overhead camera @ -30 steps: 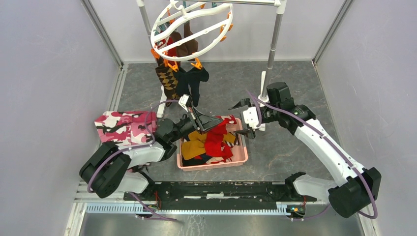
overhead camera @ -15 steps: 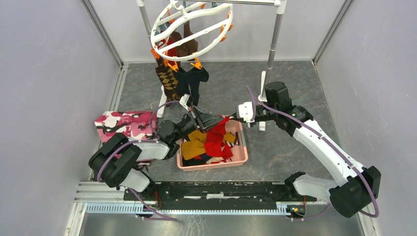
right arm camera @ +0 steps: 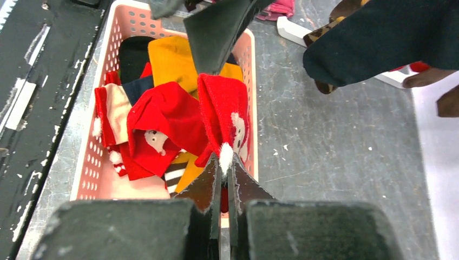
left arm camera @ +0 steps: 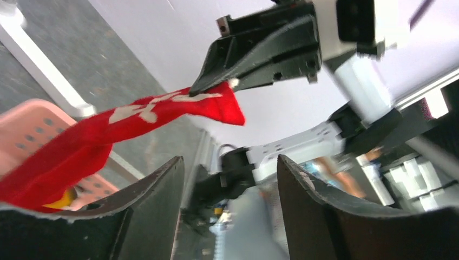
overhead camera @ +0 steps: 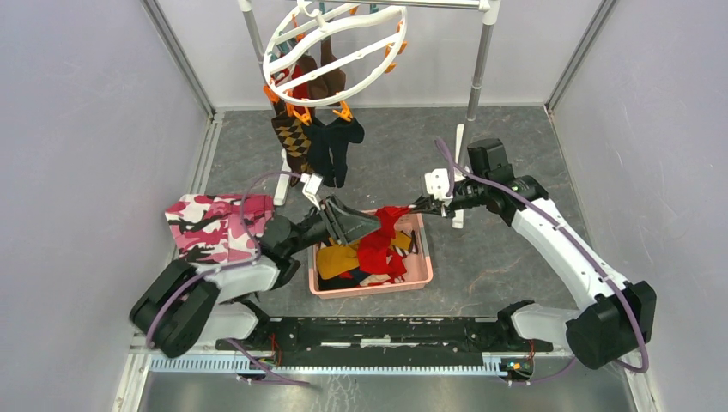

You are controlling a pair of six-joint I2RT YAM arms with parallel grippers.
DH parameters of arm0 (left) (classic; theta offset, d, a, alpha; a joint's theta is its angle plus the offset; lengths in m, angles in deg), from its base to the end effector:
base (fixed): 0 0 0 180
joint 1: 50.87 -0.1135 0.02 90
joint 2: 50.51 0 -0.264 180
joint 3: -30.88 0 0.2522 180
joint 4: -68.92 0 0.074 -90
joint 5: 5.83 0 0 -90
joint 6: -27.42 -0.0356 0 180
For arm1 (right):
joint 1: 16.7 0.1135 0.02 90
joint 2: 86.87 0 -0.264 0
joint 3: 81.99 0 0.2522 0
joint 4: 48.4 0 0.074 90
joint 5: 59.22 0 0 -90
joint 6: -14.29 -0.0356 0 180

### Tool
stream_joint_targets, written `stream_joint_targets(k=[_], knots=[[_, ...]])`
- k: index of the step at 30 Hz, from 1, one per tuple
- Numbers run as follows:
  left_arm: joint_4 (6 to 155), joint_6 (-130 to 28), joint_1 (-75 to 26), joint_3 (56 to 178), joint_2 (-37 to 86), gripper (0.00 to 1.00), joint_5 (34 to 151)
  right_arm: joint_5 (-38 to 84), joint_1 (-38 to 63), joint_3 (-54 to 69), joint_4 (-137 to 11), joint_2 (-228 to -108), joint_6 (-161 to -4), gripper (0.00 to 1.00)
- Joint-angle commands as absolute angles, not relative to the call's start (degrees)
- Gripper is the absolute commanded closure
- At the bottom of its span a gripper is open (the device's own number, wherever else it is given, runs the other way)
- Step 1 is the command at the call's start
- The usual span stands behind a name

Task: Clip the socks to the hanger
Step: Pick up the sock from the bin.

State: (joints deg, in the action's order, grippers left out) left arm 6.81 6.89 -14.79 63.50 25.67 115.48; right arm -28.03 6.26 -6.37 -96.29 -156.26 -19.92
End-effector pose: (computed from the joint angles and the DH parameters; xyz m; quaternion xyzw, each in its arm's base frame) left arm 0.1820 -0.1555 0.2293 0.0483 0.6015 -0.7178 0.3474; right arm 0.2154 0.1243 0.3265 -0.6596 0.4869 0.3289 0.4687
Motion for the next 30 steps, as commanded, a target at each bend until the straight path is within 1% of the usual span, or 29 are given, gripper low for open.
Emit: stream_joint_targets(k=[1, 3, 5, 8, 10, 12, 17, 23, 27, 30], knots=[[26.6, -25.9, -14.9, 63.3, 13.8, 0.27, 117.6, -32.3, 5.8, -3.1, -100.4, -158.1, -18.1, 1.00], [36.0, -37.2, -14.3, 63.1, 7.8, 0.23, 113.3, -33.3, 5.8, -3.2, -100.8, -158.3, -17.7, 1.00], [37.8, -45.7, -13.9, 61.0, 3.3, 0.17, 110.3, -34.0, 5.8, -3.3, -101.0, -158.4, -17.5, 1.00], [30.3, -53.3, -13.7, 56.2, -0.3, 0.11, 110.3, -35.1, 5.8, -3.3, -101.6, -158.8, -16.7, 1.00], [23.0, -57.2, -13.5, 53.3, -0.2, 0.05, 112.5, -35.9, 5.8, -3.2, -102.3, -159.3, -16.0, 1.00], [18.2, -60.0, -13.1, 52.5, 1.2, 0.02, 115.0, -36.6, 5.8, -3.1, -102.9, -159.8, -15.4, 1.00], [17.9, -62.9, -11.0, 56.7, 6.2, 0.02, 117.1, -38.3, 5.8, -3.3, -103.6, -160.7, -14.7, 1.00], [15.0, -66.5, -7.1, 60.6, 12.2, 0.04, 113.9, -39.6, 5.8, -3.6, -104.1, -161.9, -14.3, 1.00], [16.2, -68.5, -5.2, 63.7, 15.8, 0.09, 111.1, -39.9, 5.8, -3.5, -104.6, -162.2, -14.0, 1.00], [16.2, -68.9, -4.9, 65.6, 17.7, 0.15, 110.6, -39.9, 5.8, -3.6, -104.7, -162.2, -13.8, 1.00]])
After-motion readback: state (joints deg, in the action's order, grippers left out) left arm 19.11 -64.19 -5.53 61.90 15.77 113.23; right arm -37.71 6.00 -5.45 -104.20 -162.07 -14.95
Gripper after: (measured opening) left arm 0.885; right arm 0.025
